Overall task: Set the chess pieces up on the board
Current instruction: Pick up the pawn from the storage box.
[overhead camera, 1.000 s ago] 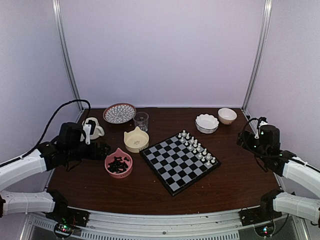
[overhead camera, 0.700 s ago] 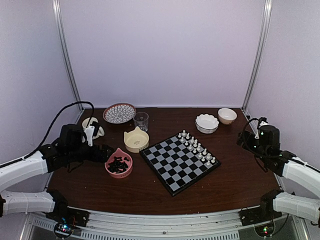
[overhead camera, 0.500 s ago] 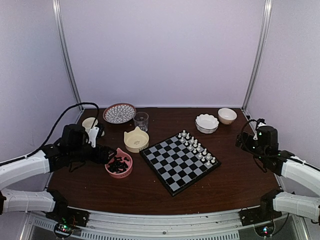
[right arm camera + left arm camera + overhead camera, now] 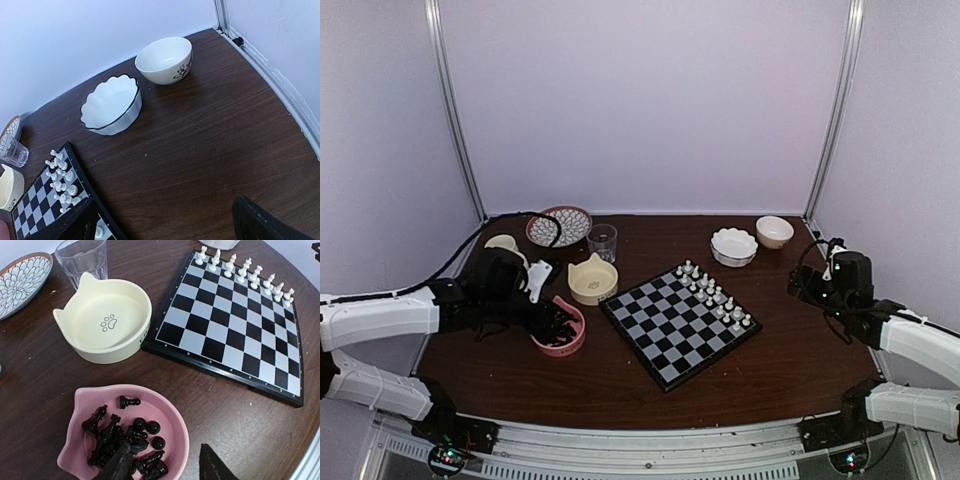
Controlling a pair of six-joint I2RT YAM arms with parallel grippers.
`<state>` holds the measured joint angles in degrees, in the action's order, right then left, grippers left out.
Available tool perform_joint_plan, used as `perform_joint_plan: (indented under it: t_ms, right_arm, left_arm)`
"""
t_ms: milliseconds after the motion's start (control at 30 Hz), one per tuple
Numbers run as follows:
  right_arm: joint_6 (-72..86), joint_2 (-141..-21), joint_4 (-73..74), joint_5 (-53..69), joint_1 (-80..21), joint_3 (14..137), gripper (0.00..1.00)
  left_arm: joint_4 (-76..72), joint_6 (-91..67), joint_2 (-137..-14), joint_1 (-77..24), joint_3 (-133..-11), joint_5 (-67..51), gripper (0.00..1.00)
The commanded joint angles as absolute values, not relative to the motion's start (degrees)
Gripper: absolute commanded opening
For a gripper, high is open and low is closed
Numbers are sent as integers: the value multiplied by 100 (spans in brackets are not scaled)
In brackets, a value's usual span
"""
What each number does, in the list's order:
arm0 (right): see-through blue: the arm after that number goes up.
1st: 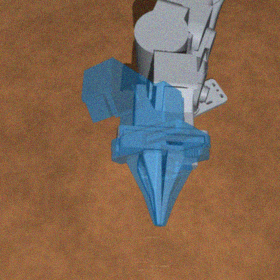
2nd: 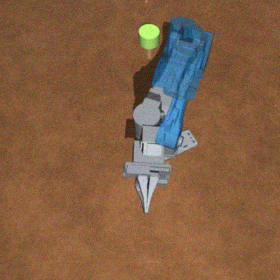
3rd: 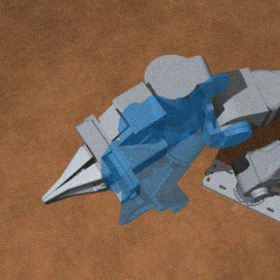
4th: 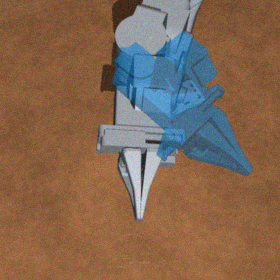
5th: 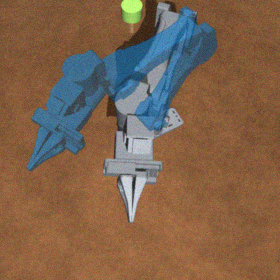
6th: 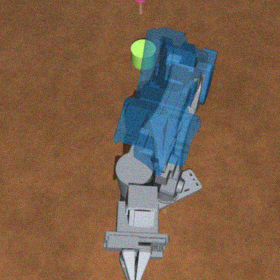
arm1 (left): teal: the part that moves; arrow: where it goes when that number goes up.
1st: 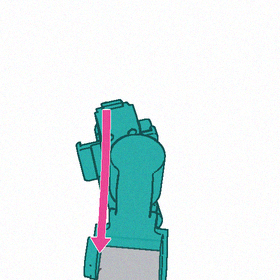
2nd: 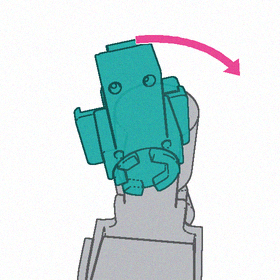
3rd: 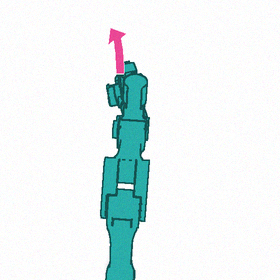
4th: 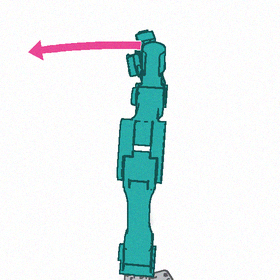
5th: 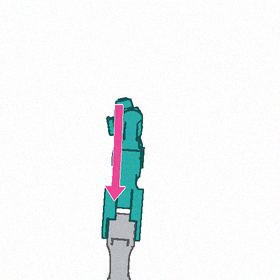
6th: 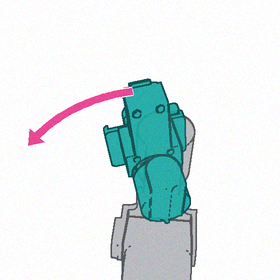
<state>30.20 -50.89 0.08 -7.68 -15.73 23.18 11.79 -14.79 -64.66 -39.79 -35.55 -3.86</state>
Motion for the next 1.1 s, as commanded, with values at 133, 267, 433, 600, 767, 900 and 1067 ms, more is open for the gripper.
perform_joint_plan:
  t_ms: [133,267,433,600,767,900,1067]
  right_arm:
    - [3050,-5268,-208,-616,-1564,2429,96]
    - [3046,-5319,-210,-590,-1564,2447,96]
    - [3020,-5270,-168,-615,-1564,2440,96]
    - [2998,-5238,-150,-642,-1564,2439,96]
    - [2981,-5230,-134,-668,-1567,2438,96]
    - [2979,-5229,-132,-669,-1565,2442,96]
    - [2996,-5227,-143,-646,-1567,2437,96]
  left_arm:
    - [1481,-1372,-7182,-4175,-4075,697,39]
    - [1716,-1389,-7531,-4175,-4282,774,36]
    - [1870,-1358,-7849,-4175,-4447,669,35]
    - [1873,-1410,-8145,-4175,-4573,570,35]
    - [1951,-1447,-8563,-4175,-4802,537,31]
    - [1970,-1486,-8804,-4174,-4908,576,28]
    - [2009,-1500,-9025,-4175,-4986,643,26]
